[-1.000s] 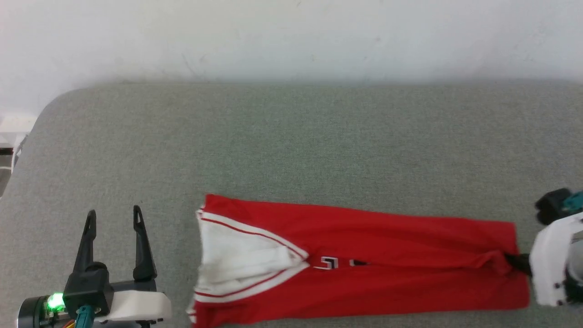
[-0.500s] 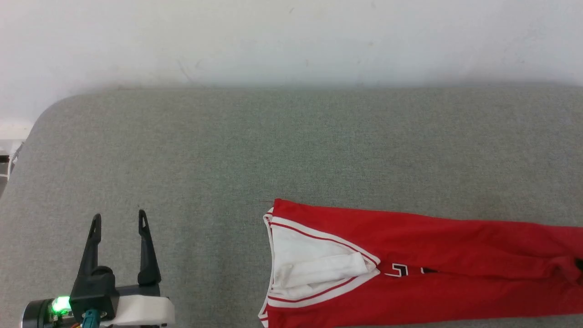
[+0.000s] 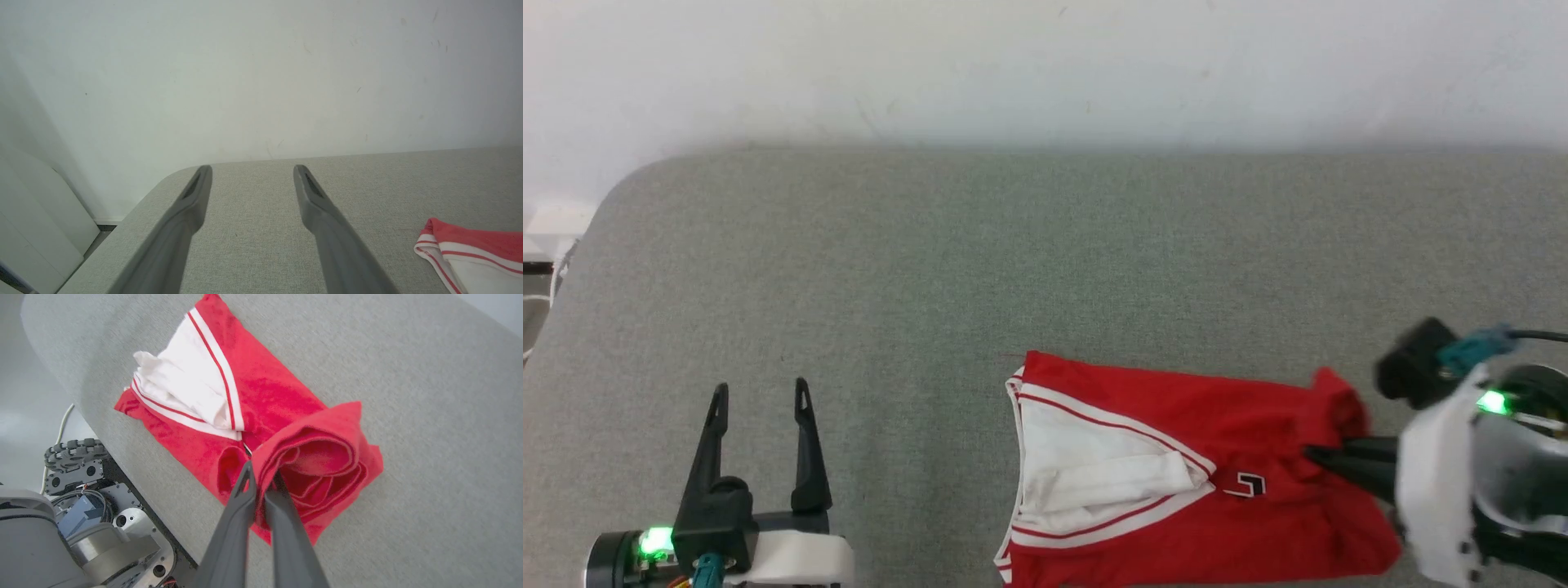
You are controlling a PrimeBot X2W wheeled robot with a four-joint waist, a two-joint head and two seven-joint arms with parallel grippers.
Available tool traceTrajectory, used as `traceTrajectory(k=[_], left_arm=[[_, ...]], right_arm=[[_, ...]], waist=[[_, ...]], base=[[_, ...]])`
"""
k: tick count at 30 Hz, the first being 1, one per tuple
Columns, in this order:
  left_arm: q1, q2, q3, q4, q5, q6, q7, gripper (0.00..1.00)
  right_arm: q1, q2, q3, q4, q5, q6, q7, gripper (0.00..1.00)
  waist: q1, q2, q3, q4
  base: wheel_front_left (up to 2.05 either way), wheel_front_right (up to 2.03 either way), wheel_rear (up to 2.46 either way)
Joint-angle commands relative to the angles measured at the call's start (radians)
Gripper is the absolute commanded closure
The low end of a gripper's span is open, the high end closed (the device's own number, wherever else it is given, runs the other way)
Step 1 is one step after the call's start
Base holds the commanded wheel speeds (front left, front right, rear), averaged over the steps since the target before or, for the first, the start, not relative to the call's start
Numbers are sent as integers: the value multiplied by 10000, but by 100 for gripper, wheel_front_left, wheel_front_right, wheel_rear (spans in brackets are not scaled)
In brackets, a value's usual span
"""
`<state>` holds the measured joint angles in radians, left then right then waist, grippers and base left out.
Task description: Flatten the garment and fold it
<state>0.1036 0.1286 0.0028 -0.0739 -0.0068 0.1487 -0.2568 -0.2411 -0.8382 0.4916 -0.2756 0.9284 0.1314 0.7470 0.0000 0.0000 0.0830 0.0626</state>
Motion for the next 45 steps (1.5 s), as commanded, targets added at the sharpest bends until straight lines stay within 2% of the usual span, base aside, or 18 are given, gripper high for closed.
traceTrajectory(k=[1,6,13,20,26,27,28,29,33,38,39,40,45], left_arm=[[-143,-53,-73,24,39,-69,-49,0],[-491,-95,-225,101,25,-117,-49,0],[-824,-193,-422,200,6,-136,-49,0],[-1073,-305,-540,292,-29,-113,-49,0],[-1152,-352,-548,397,-39,-100,-49,0],[-1130,-345,-522,418,-39,-91,-49,0],[-1093,-330,-489,444,-37,-80,-49,0],[-1050,-314,-460,473,-34,-72,-49,0],[-806,-238,-344,546,-33,-50,-49,0],[-325,-131,-56,487,-75,45,-49,0],[-325,-131,-56,487,-75,45,-49,0],[-122,-119,101,426,-116,102,-49,0],[182,-138,302,306,-149,115,-49,0]], right_arm=[[-598,337,425,-195,-138,-7,137,100],[-2301,1637,1964,524,-396,-7,125,100],[-4189,3249,3918,2876,-649,-7,-285,100],[-5045,4279,5385,5649,-536,-7,-972,100],[-5265,4661,6660,7125,-450,-7,-1542,100],[-5310,4679,6825,7199,-409,-7,-1698,72],[-5353,4692,6949,7211,-324,-7,-1871,19],[-5425,4676,7025,7172,-271,-7,-2112,0],[-5792,4276,7070,6760,-381,-7,-3427,0],[-5936,3499,6398,5989,-741,-7,-5257,0],[-5936,3499,6398,5989,-741,-7,-5257,0],[-5866,3252,5814,5803,-951,-7,-6024,0],[-5266,2922,3823,5872,-1978,-7,-7773,0]], waist=[[0,0,213,118],[0,0,510,370],[0,0,863,744],[0,0,1246,1006],[0,0,1316,995],[0,0,1277,944],[0,0,1212,873],[0,0,1141,801],[0,0,717,461],[0,0,141,-180],[0,0,141,-180],[0,0,-57,-474],[0,0,-401,-961]], base=[[0,0,0],[0,0,0],[0,0,0],[0,0,0],[0,0,0],[0,0,0],[0,0,0],[0,0,0],[0,0,0],[0,0,0],[0,0,0],[0,0,0],[0,0,0]])
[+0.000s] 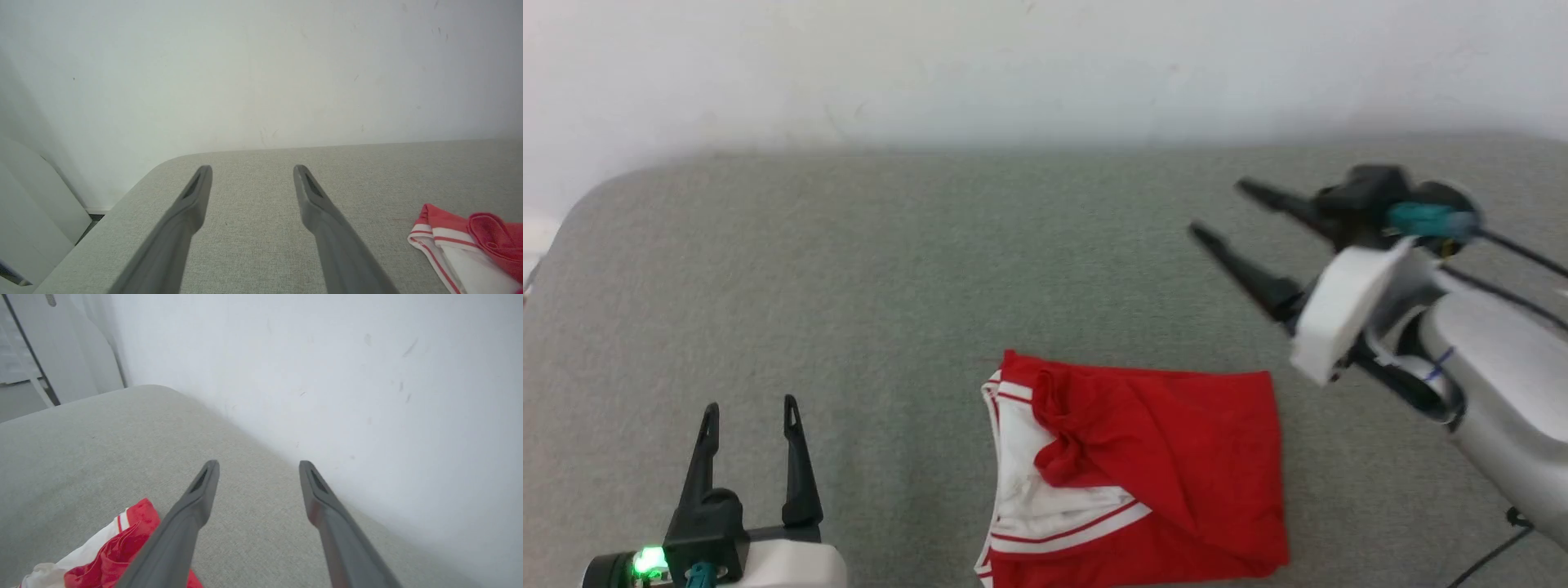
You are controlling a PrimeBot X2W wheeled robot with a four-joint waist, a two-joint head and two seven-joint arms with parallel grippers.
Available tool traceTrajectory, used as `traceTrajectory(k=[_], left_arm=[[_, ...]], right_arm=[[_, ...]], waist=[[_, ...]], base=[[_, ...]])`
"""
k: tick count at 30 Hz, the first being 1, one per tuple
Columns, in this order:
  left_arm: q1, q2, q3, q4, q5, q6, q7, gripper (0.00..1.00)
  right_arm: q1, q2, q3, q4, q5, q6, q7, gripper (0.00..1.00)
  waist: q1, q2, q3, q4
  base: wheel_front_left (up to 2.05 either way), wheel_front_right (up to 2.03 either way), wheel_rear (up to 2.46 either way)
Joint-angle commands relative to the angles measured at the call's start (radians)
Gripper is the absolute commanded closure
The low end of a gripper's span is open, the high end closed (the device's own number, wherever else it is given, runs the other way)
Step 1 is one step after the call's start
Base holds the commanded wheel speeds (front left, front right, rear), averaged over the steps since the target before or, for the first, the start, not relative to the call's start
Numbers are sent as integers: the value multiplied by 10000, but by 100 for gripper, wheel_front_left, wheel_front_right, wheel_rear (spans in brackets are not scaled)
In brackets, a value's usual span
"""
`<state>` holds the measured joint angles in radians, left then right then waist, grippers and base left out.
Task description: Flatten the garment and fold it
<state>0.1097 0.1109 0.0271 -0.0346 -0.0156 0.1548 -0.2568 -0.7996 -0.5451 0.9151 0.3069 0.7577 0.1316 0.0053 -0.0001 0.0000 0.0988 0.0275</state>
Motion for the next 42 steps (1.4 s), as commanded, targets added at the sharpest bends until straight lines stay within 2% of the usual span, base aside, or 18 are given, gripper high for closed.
traceTrajectory(k=[1,5,9,10,14,18,24,30,37,40,42], left_arm=[[153,27,82,-119,-65,51,-49,0],[249,-30,123,-228,-69,19,-49,0],[339,-77,133,-352,-83,-64,-49,0],[339,-77,133,-352,-83,-64,-49,0],[449,-92,158,-442,-97,-199,-49,0],[510,-92,175,-453,-83,-334,-49,0],[584,-114,105,-334,-17,-471,-49,0],[643,-158,68,-225,-2,-503,-49,0],[600,-166,99,-147,10,-541,-49,0],[564,-165,131,-146,10,-545,-49,0],[521,-166,144,-131,0,-565,-49,0]], right_arm=[[527,10,-914,116,-481,-9,-692,0],[1574,274,-2898,380,-1504,-9,-1856,0],[2954,938,-4952,284,-2652,-9,-2492,0],[2954,938,-4952,284,-2652,-9,-2492,0],[4540,1964,-6864,-443,-3655,-9,-2652,0],[6078,3151,-8105,-1541,-4451,-9,-2665,0],[7668,4274,-8747,-2363,-5182,-9,-2668,0],[8462,4630,-8975,-2597,-5640,-9,-2669,0],[8030,4548,-9062,-2940,-5762,-9,-2669,0],[7248,4188,-9097,-3191,-5620,-9,-2514,0],[6654,3867,-8897,-3277,-5366,-9,-1971,0]], waist=[[1,0,-607,-672],[1,0,-709,-803],[1,0,-799,-807],[1,0,-799,-807],[1,0,-881,-728],[1,0,-941,-597],[1,0,-1038,-452],[1,0,-1089,-398],[1,0,-1081,-378],[1,0,-1024,-394],[1,0,-975,-385]], base=[[0,0,0],[0,0,0],[0,0,0],[0,0,0],[0,0,0],[0,0,0],[0,0,0],[0,0,0],[0,0,0],[0,0,0],[0,0,0]])
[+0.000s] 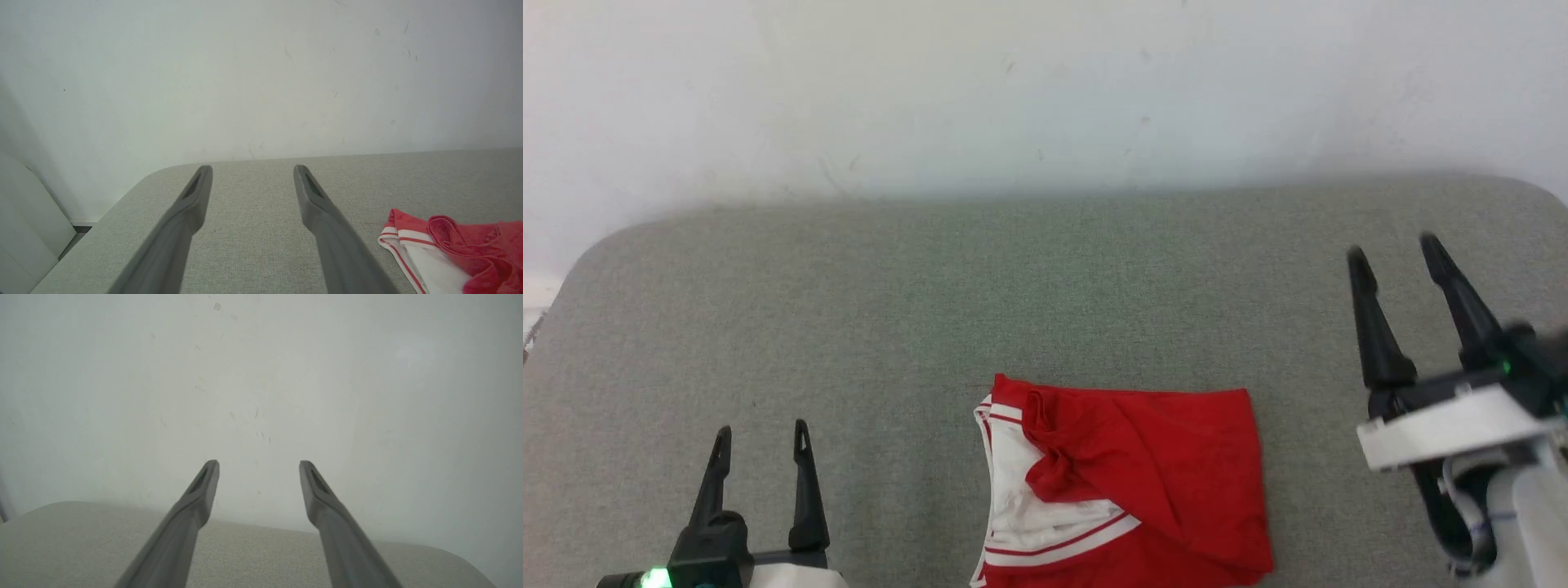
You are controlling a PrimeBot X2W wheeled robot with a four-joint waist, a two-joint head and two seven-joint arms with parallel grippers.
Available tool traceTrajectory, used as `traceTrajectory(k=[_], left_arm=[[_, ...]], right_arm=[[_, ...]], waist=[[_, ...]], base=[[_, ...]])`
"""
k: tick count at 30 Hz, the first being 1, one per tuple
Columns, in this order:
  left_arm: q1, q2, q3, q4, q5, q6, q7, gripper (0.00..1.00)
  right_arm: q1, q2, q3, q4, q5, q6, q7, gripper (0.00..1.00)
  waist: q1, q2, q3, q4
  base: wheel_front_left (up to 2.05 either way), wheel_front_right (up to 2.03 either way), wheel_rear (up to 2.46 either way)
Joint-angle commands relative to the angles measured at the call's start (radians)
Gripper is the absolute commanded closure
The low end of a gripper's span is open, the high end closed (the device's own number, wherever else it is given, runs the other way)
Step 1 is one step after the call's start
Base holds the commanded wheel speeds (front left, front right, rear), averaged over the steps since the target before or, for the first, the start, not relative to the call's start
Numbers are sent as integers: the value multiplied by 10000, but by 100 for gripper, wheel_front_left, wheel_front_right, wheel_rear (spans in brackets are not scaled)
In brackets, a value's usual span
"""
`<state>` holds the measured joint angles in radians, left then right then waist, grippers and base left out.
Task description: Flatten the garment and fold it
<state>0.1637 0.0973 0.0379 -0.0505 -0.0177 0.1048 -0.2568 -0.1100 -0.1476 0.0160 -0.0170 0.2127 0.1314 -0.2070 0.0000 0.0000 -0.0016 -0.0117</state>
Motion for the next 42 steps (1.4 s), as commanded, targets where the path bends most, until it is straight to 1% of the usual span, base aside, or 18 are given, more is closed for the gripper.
traceTrajectory(k=[1,4,6,10,12,15,18,20,23,26,31,34,36,37,38,39,42], left_arm=[[-44,-31,41,40,15,-76,-49,0],[-112,-47,53,74,3,-95,-49,0],[-150,-65,48,100,-4,-106,-49,0],[-228,-97,-8,142,11,-151,-49,0],[-255,-108,-18,142,21,-157,-49,0],[-300,-126,-36,124,35,-155,-49,0],[-373,-151,-87,93,48,-154,-49,0],[-456,-168,-126,71,47,-159,-49,0],[-643,-186,-180,57,43,-187,-49,0],[-868,-198,-204,49,36,-214,-49,0],[-1194,-207,-231,82,43,-262,-49,0],[-1328,-212,-237,113,48,-281,-49,0],[-1383,-217,-240,132,48,-289,-49,0],[-1398,-219,-235,140,47,-289,-49,0],[-1404,-220,-228,149,46,-289,-49,0],[-1403,-222,-221,162,46,-287,-49,0],[-1356,-221,-180,207,45,-284,-49,0]], right_arm=[[-538,-364,314,-56,174,-7,542,0],[-1400,-1151,1154,94,676,-7,2105,0],[-1910,-1584,1677,331,1204,-7,3361,0],[-2760,-2640,2909,970,2689,-7,6246,0],[-3088,-3210,3604,1147,3382,-7,7470,0],[-3372,-3795,4441,1451,4610,-7,9032,0],[-3479,-4114,5049,1881,5726,-7,10058,0],[-3447,-4136,5257,2222,6323,-7,10458,0],[-3382,-3969,5389,2765,6977,-7,10585,0],[-3337,-3616,5479,3287,7373,-7,10357,0],[-3247,-3103,5849,3973,7703,-7,9846,0],[-3124,-2941,6224,4169,7894,-7,9636,0],[-3039,-2958,6534,4179,8037,-7,9589,0],[-3029,-2997,6646,4155,8085,-7,9499,60],[-3030,-3042,6742,4125,8139,-7,9396,84],[-3042,-3104,6829,4062,8195,-7,9279,100],[-3161,-3351,7048,3799,8294,-7,8829,100]], waist=[[0,0,58,20],[0,0,112,52],[0,0,136,83],[0,0,201,212],[0,0,239,262],[0,0,334,348],[0,0,496,445],[0,0,655,517],[0,0,957,642],[0,0,1260,748],[0,0,1674,890],[0,0,1817,938],[0,0,1865,965],[0,0,1875,965],[0,0,1876,963],[0,0,1865,962],[0,0,1770,923]], base=[[0,0,0],[0,0,0],[0,0,0],[0,0,0],[0,0,0],[0,0,0],[0,0,0],[0,0,0],[0,0,0],[0,0,0],[0,0,0],[0,0,0],[0,0,0],[0,0,0],[0,0,0],[0,0,0],[0,0,0]])
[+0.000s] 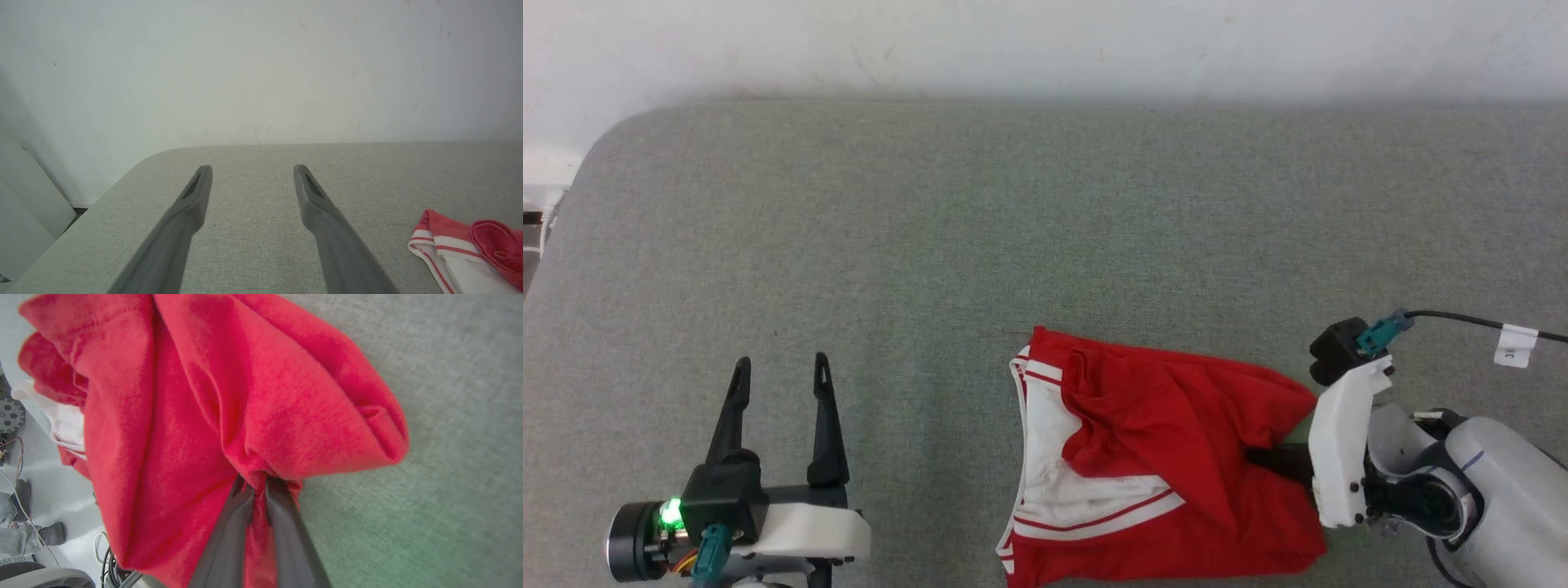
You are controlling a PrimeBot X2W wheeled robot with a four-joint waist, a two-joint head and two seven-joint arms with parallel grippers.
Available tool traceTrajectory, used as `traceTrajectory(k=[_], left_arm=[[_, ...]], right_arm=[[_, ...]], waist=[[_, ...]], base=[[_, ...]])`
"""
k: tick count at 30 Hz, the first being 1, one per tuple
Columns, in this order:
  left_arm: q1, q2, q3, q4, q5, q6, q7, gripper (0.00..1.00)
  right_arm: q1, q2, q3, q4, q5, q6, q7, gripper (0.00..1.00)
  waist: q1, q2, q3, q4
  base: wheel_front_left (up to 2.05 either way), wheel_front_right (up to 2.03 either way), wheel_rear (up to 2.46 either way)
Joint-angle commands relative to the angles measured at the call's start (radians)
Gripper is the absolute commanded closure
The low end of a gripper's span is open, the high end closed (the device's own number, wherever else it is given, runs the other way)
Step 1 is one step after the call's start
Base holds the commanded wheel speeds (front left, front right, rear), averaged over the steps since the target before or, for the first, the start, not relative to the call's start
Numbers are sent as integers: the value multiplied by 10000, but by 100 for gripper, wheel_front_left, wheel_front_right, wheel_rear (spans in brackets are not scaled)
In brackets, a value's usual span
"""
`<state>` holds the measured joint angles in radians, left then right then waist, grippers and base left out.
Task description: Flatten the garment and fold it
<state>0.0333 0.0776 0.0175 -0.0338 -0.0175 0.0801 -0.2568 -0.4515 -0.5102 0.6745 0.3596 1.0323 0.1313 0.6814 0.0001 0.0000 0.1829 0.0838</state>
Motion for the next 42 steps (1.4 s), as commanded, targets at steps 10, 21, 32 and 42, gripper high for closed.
traceTrajectory(k=[10,21,32,42], left_arm=[[306,-18,341,-23,4,99,-49,0],[62,244,678,-500,66,116,-49,0],[-853,1075,986,-1502,258,94,-49,0],[-1583,1536,863,-2205,281,46,-49,0]], right_arm=[[-826,-568,1319,-1679,-427,-6,-1481,100],[-2738,-2523,2121,-2434,-2263,-6,-2002,100],[-4052,-3161,1176,-48,-3882,-6,-3188,100],[-5142,-2797,-528,3734,-5480,-6,-4424,100]], waist=[[-1,0,-323,-957],[-1,0,764,-3361],[-1,0,3025,-4551],[-1,0,4268,-4077]], base=[[0,0,0],[0,0,0],[0,0,0],[0,0,0]])
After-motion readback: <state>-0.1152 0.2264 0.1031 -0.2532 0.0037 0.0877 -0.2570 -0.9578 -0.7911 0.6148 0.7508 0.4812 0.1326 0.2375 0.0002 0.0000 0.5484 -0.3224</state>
